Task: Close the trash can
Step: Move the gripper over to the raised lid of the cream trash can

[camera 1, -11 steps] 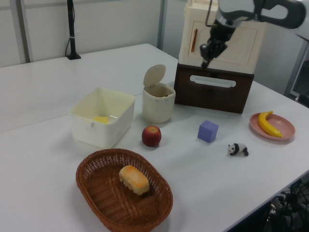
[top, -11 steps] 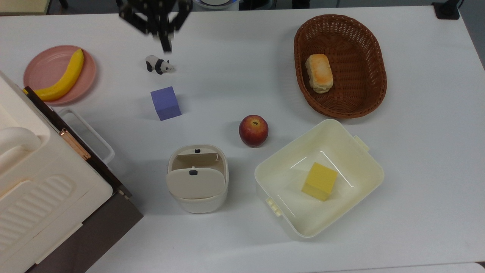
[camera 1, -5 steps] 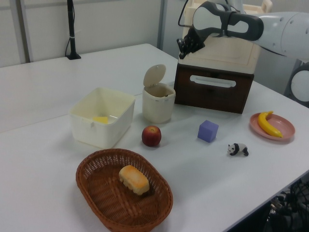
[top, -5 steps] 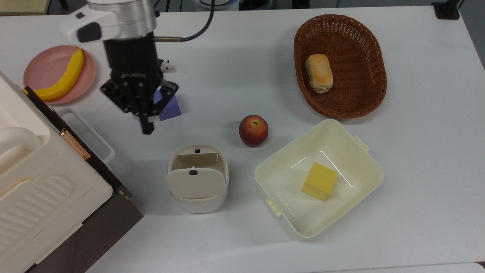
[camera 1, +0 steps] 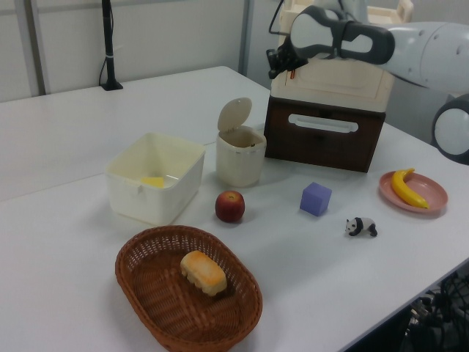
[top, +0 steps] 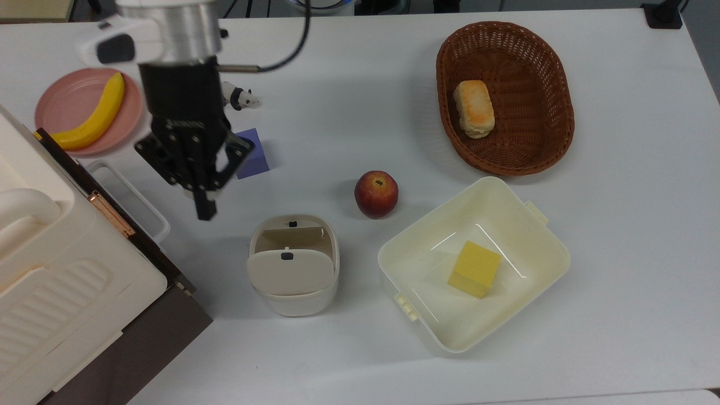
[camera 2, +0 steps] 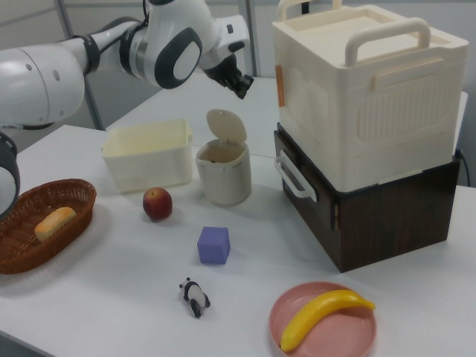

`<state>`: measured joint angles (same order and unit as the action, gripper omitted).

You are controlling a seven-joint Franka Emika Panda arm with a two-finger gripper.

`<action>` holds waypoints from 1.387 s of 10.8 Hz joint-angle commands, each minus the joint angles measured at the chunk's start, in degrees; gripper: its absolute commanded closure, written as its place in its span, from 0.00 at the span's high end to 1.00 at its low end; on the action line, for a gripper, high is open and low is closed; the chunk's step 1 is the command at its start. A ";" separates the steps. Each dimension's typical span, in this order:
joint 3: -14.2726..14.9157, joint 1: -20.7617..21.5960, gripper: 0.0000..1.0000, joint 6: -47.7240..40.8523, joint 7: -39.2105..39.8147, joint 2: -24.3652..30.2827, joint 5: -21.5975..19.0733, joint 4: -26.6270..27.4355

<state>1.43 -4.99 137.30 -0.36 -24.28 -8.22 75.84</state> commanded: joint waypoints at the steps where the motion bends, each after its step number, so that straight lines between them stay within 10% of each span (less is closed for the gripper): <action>1: 0.07 3.05 0.00 4.02 -1.31 -3.92 -0.83 -1.31; 15: 0.60 5.34 0.00 4.64 -3.51 -8.50 -0.48 -5.36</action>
<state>1.44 -1.25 141.31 -3.02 -30.93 -8.22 72.30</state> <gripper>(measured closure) 0.991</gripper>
